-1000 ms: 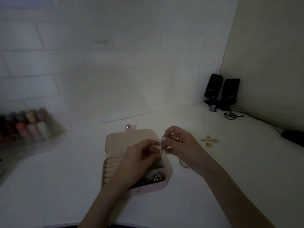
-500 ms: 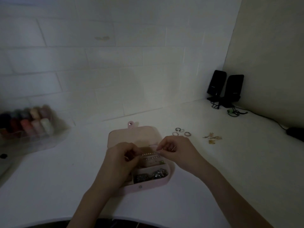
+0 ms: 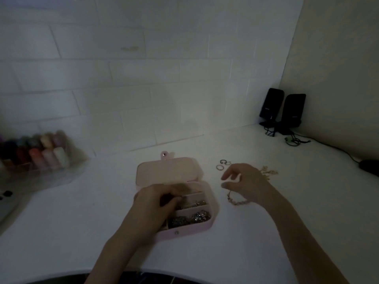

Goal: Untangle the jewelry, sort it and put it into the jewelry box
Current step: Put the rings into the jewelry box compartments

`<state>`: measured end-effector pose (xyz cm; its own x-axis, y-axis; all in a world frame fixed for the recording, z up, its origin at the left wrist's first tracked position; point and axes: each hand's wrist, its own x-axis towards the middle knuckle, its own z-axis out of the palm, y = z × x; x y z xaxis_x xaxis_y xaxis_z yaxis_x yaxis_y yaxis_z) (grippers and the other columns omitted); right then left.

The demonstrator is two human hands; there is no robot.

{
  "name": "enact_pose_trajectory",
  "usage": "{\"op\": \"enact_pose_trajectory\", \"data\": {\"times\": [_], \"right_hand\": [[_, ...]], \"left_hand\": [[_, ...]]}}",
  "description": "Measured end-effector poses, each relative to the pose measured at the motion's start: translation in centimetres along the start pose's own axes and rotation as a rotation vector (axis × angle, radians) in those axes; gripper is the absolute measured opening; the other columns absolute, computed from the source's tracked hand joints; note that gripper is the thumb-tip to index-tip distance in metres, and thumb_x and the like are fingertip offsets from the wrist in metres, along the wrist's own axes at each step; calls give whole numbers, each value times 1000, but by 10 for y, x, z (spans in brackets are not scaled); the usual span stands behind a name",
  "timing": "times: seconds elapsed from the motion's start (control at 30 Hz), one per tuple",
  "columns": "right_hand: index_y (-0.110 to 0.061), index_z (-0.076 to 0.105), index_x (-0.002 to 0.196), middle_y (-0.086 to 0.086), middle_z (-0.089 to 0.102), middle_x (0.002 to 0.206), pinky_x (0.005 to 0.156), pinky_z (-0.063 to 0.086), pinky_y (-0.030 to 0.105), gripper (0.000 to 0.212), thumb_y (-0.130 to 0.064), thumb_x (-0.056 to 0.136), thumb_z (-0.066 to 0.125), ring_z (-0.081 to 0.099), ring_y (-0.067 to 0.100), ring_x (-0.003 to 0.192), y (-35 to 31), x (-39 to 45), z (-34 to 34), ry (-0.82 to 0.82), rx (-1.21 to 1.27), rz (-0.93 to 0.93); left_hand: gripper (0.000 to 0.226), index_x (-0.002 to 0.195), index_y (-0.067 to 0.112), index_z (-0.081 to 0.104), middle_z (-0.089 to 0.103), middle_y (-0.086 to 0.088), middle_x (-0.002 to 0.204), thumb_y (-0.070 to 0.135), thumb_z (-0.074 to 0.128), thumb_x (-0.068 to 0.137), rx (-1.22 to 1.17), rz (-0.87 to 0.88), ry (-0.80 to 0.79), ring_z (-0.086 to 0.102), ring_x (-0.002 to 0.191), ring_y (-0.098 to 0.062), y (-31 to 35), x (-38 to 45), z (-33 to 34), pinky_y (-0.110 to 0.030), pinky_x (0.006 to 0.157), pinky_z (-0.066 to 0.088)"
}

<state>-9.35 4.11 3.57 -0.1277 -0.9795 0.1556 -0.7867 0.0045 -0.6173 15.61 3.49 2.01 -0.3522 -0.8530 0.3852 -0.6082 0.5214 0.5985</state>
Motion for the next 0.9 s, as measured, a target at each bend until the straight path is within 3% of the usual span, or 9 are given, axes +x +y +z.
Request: {"op": "enact_pose_trajectory", "data": {"times": [0.13, 0.3, 0.4, 0.47, 0.53, 0.6, 0.7, 0.83, 0.9], "right_hand": [[-20, 59, 90, -7, 49, 82, 51, 33, 11, 17, -26, 81, 72, 46, 1, 66, 21, 0, -9, -192, -79, 186], [-20, 55, 81, -11, 47, 75, 52, 32, 9, 12, -20, 89, 64, 44, 1, 65, 19, 4, -1, -183, -198, 177], [-12, 57, 81, 3, 59, 72, 53, 40, 16, 10, -8, 90, 61, 56, 10, 63, 8, 4, -1, -145, 230, 94], [-9, 58, 83, 8, 64, 70, 52, 40, 19, 10, -4, 91, 58, 59, 11, 59, -6, -1, -3, -213, 607, 2], [-12, 60, 85, 7, 67, 76, 57, 44, 21, 8, -7, 91, 60, 62, 15, 66, -18, -7, -4, -294, 772, -74], [-13, 60, 84, 9, 65, 80, 63, 47, 23, 7, -8, 88, 61, 62, 18, 72, -26, -11, 1, -372, 904, -125], [-8, 58, 84, 8, 62, 77, 65, 51, 27, 9, 0, 86, 61, 60, 19, 70, -36, -15, 6, -362, 1080, -135], [-9, 61, 82, 9, 63, 76, 64, 52, 25, 13, 3, 82, 66, 61, 17, 66, -34, -13, 10, -163, 900, -101], [-9, 63, 81, 9, 63, 75, 63, 53, 23, 13, 1, 79, 71, 61, 16, 66, -35, -14, 17, -103, 729, -133]], "left_hand": [[20, 70, 37, 67, 61, 29, 67, 19, 72, 80, -21, -34, -8, 55, 74, 14, 0, 1, 1, -7, 66, 37], [26, 66, 42, 64, 62, 34, 75, 22, 70, 81, -24, -55, -22, 57, 72, 10, 3, 1, 0, -20, 71, 45], [7, 80, 38, 68, 66, 27, 78, 31, 68, 80, -60, -111, -7, 61, 73, 6, 9, 0, -2, -29, 78, 51], [16, 93, 35, 66, 67, 28, 80, 33, 71, 78, -187, -116, 32, 61, 77, 12, 21, 0, -1, -16, 74, 50], [31, 104, 29, 61, 69, 21, 83, 17, 74, 79, -378, -139, 11, 60, 80, 17, 38, -1, 0, -2, 68, 43], [37, 109, 22, 60, 71, 10, 93, 6, 72, 79, -506, -138, -57, 65, 85, 8, 47, 2, 7, -6, 70, 46], [22, 95, 12, 67, 73, 1, 82, -2, 69, 79, -541, -112, -47, 70, 77, -10, 52, 2, 13, -16, 68, 52], [19, 77, 21, 69, 69, 18, 64, 2, 71, 77, -432, -174, 67, 65, 63, 6, 43, 0, 6, -7, 59, 45], [21, 75, 27, 69, 70, 18, 71, 7, 75, 75, -334, -202, 103, 66, 66, 4, 28, 0, 3, -15, 66, 52]]}}
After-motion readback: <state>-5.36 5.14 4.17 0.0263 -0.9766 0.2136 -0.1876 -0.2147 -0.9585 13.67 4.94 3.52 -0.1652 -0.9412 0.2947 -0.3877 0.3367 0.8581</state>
